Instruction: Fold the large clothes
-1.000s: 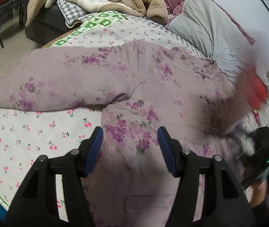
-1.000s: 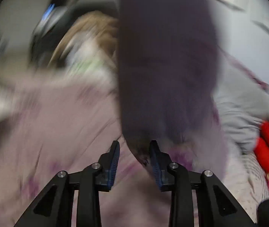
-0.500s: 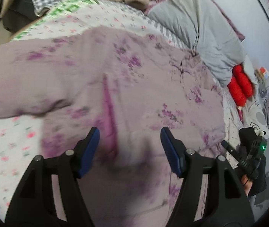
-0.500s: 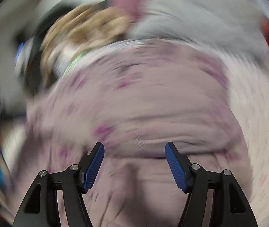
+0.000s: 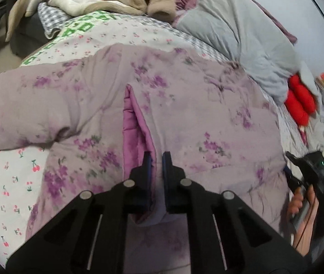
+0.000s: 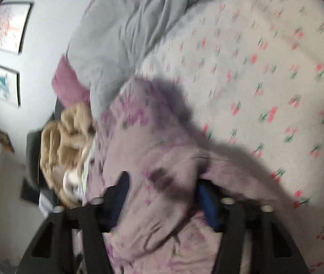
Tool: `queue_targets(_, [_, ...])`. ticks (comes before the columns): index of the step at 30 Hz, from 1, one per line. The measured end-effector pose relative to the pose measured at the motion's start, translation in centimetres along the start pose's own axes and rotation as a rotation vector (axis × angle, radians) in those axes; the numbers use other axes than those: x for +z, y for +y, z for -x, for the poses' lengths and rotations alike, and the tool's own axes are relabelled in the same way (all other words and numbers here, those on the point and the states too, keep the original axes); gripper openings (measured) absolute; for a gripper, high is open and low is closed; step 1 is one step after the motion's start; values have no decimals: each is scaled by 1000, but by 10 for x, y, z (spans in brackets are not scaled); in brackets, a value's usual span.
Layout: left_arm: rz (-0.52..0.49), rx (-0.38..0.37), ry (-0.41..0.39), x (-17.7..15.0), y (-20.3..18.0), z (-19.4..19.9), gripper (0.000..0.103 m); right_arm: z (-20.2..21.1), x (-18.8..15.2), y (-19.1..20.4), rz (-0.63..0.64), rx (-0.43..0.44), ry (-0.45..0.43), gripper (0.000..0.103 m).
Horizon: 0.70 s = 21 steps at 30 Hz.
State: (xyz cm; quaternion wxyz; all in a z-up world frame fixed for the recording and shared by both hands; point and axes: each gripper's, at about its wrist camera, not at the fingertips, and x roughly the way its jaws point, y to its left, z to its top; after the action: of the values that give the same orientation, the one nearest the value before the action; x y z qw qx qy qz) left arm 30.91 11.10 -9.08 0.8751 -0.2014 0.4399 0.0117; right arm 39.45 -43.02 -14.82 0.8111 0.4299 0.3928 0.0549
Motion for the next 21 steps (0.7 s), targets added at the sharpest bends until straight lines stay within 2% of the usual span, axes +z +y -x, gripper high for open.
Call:
queue_targets(1, [-7,7,15,-2,1,-6,11,-5,-4,-4,4,-49,2,27])
queue_targets(2, [-14,22,17,-3,4,-14,11,-15,-7,-5,64,-134,31,24])
queue_targets(5, [-30,34,-22,4,12,-18,10,-17,-10,11,244,-229,101,25])
queue_targets(6, [-25,28,-23,8,14,-18,10,-12,-8,25,331,-293,121,27])
queue_targets(8, [-17,23,-33,16,14,-13,10,0,-5,44,436,-362,103,27])
queue_targets(10, [-43,21,-61,23,8,-6,10,14,2,67,536,-450,23,28])
queue_targets(11, [-82,-1,-61,27,2,-5,11,17,6,83,578,-458,-19,29])
queue_targets(12, [-112,-13,-32,27,-1,-7,11,12,5,91,599,-433,-18,34])
queue_targets(13, [-132,-13,11,27,-3,-13,12,3,3,102,629,-383,16,38])
queue_targets(14, [-122,-11,46,29,-1,-20,18,-1,-2,106,648,-359,38,48])
queue_targets(15, [-91,-17,71,32,5,-27,24,-16,-6,113,687,-348,70,53])
queue_targets(17, [-28,-36,102,37,17,-36,52,-49,-18,119,753,-420,105,54])
queue_targets(19, [31,-45,131,38,28,-47,62,-70,-31,111,777,-459,142,56])
queue_targets(20, [67,-33,148,38,33,-53,59,-79,-38,108,801,-490,149,56])
queue_targets(21, [92,-42,162,36,35,-60,48,-87,-45,106,827,-521,146,56])
